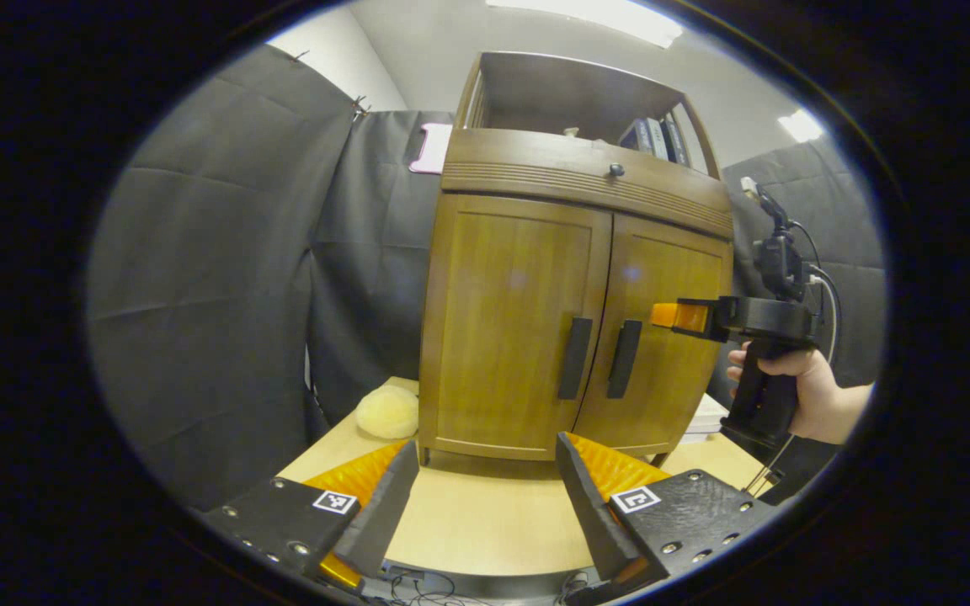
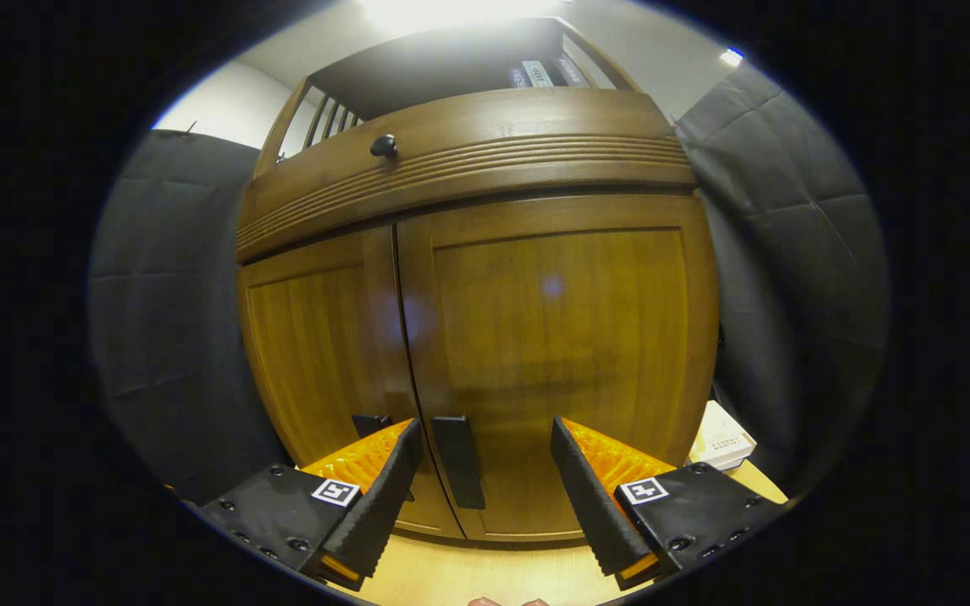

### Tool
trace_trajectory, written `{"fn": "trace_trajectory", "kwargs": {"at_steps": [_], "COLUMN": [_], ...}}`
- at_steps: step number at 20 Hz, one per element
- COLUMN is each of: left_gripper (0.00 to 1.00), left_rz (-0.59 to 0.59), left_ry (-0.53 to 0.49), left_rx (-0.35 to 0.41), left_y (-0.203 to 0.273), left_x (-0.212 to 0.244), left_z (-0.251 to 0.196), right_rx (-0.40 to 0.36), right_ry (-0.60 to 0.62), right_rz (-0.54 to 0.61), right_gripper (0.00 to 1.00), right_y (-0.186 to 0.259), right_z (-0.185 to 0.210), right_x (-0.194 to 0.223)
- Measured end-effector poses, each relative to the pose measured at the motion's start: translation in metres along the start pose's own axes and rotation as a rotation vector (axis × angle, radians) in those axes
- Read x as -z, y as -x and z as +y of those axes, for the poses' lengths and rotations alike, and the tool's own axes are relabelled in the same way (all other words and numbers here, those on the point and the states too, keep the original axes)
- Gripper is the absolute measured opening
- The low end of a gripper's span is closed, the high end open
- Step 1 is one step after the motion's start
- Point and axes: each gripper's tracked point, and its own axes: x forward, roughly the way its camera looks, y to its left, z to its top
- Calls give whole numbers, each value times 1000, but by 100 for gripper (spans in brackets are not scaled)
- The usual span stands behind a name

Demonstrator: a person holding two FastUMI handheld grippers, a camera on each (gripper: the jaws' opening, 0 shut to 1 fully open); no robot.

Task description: Open the right door of the double-door shoe cabinet with the right hand, and open the left door with the left hand.

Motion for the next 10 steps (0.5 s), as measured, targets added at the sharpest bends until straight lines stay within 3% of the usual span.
{"fn": "trace_trajectory", "kwargs": {"at_steps": [3, 4, 10], "left_gripper": [93, 93, 93], "left_rz": [14, 19, 39], "left_ry": [45, 55, 46], "left_rx": [-9, -9, -27], "left_y": [-1, -2, -1], "left_x": [4, 6, 4], "left_z": [-1, -3, 1], "right_rx": [-16, -19, -23], "right_ry": [4, 2, 24], "right_rz": [19, 28, 79], "right_gripper": [96, 92, 92], "right_y": [-16, -21, -50], "right_z": [9, 10, 15], "right_x": [10, 14, 42]}}
